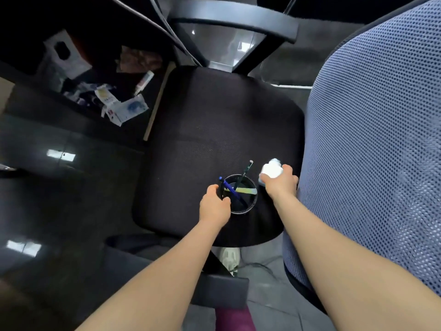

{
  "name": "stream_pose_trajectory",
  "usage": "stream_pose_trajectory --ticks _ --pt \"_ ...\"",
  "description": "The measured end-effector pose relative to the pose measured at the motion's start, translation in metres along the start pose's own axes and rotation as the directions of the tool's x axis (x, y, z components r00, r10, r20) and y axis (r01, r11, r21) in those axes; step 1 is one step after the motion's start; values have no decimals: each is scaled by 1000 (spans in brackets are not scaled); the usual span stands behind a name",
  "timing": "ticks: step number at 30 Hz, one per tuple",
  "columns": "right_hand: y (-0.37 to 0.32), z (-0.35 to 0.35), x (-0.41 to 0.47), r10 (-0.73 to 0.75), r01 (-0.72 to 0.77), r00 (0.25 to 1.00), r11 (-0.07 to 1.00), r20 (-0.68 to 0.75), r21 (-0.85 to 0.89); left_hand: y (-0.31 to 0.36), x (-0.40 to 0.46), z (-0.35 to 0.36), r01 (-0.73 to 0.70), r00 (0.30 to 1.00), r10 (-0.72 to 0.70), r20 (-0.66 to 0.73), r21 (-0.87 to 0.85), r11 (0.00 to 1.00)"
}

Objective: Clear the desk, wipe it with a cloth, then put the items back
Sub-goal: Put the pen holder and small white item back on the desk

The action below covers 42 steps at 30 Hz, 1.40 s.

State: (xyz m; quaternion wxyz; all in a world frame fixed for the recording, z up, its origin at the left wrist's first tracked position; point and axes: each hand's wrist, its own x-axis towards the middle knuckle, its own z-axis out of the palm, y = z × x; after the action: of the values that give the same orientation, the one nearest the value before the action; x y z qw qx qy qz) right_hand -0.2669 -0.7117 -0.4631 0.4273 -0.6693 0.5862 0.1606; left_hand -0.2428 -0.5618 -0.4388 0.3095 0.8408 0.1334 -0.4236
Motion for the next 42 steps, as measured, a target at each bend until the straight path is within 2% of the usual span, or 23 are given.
stream_pose_trajectory --ticks 4,11,17,22,26,31,34,38,42 --pt "0 11 6 -7 6 1000 1000 22 21 -8 5 6 24 1000 -25 -12 -66 998" --pt "-6 2 -3 11 -8 999 997 -42 83 -12 -1 -5 64 997 -75 -35 -233 970" --pt "-46 -26 -58 -121 122 992 991 -30 53 -6 -37 -64 16 992 -56 -117 -318 948" --pt "-93 -49 -144 -253 253 967 966 -19 57 2 -95 -140 -96 976 14 -218 -372 923" --pt "-123 -52 -230 -384 384 923 922 -8 39 -8 -152 -204 -176 956 51 -289 -426 888" --pt "-142 -29 -352 -546 546 837 837 20 30 -53 -221 -284 -276 936 100 -336 -530 801" --pt "-148 -4 -416 -622 623 780 782 65 16 -87 -261 -331 -287 924 79 -375 -539 792" --pt "-146 54 -510 -689 693 703 719 178 49 -166 -306 -403 -309 831 29 -556 -418 854" --pt "-143 116 -581 -716 736 627 674 308 69 -241 -329 -457 -339 802 -82 -592 -563 753"
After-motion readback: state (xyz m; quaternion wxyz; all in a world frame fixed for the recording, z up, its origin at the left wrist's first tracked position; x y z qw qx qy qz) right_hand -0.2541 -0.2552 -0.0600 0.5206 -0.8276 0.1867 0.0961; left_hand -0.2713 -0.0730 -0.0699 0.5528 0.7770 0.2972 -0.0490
